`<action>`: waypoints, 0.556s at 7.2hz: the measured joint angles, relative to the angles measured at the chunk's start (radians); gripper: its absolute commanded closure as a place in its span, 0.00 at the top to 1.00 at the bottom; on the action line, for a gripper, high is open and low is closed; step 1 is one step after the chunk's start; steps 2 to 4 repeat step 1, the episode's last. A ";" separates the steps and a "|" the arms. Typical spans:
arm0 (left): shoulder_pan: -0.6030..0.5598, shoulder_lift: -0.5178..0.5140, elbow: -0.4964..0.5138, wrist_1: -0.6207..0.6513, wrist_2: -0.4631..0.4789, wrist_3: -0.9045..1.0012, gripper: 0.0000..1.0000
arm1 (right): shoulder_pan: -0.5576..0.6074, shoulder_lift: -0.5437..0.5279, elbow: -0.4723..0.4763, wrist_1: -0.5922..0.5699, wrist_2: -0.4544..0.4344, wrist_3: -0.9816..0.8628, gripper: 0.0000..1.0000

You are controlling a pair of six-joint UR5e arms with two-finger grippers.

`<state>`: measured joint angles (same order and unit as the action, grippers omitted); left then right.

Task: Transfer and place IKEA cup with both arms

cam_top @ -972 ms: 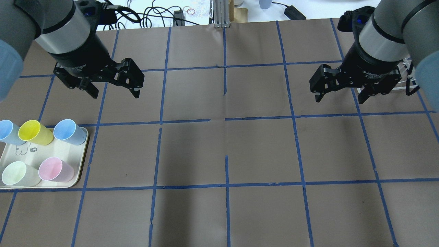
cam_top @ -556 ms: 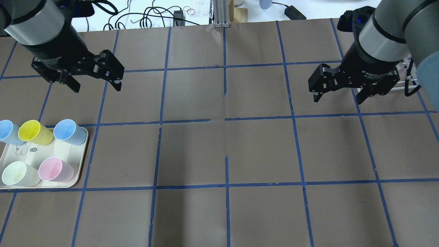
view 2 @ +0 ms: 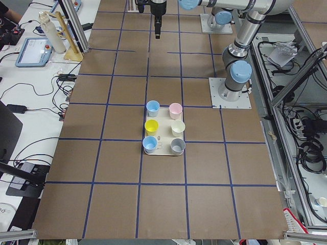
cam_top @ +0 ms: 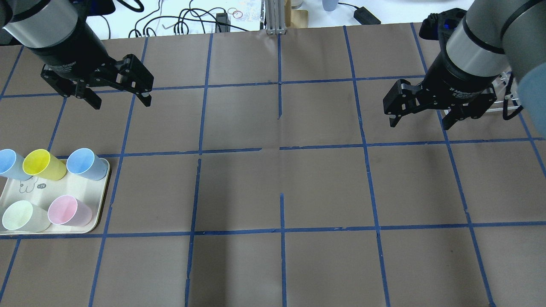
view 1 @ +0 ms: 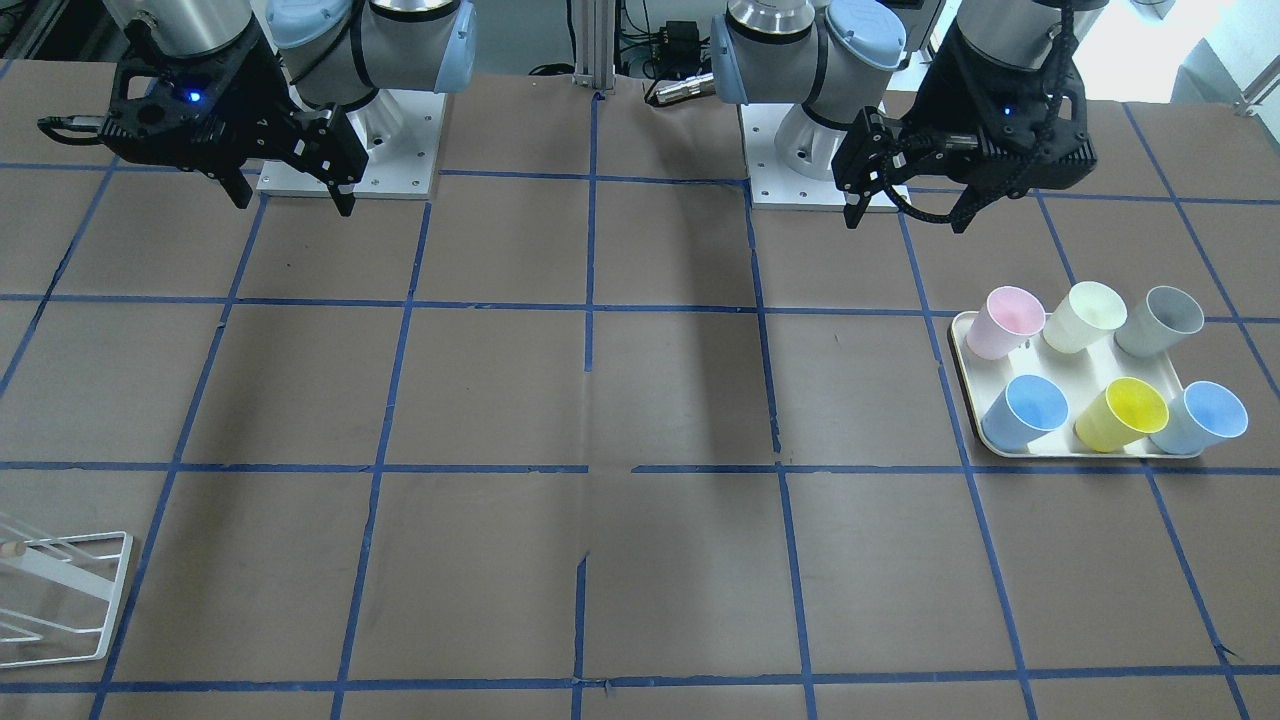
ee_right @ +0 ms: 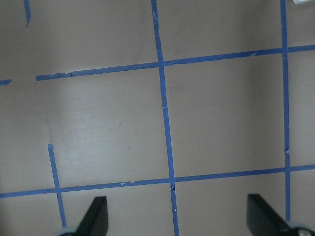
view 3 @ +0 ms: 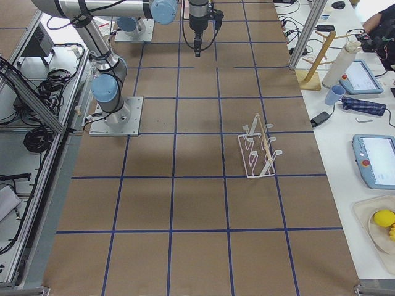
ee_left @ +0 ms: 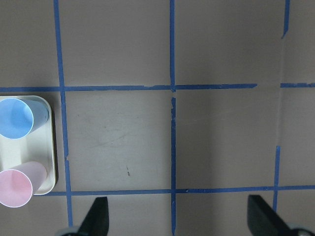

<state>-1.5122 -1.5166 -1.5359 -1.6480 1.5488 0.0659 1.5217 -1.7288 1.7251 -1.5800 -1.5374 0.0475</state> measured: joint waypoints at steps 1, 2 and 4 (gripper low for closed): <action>-0.002 -0.002 -0.001 0.001 0.002 0.000 1.00 | 0.000 0.000 0.000 0.000 0.000 0.000 1.00; -0.002 -0.002 -0.001 0.001 0.002 0.000 1.00 | 0.000 0.000 0.000 0.000 0.000 0.000 1.00; -0.002 -0.002 -0.001 0.001 0.002 0.000 1.00 | 0.000 0.000 0.000 0.000 0.000 0.000 1.00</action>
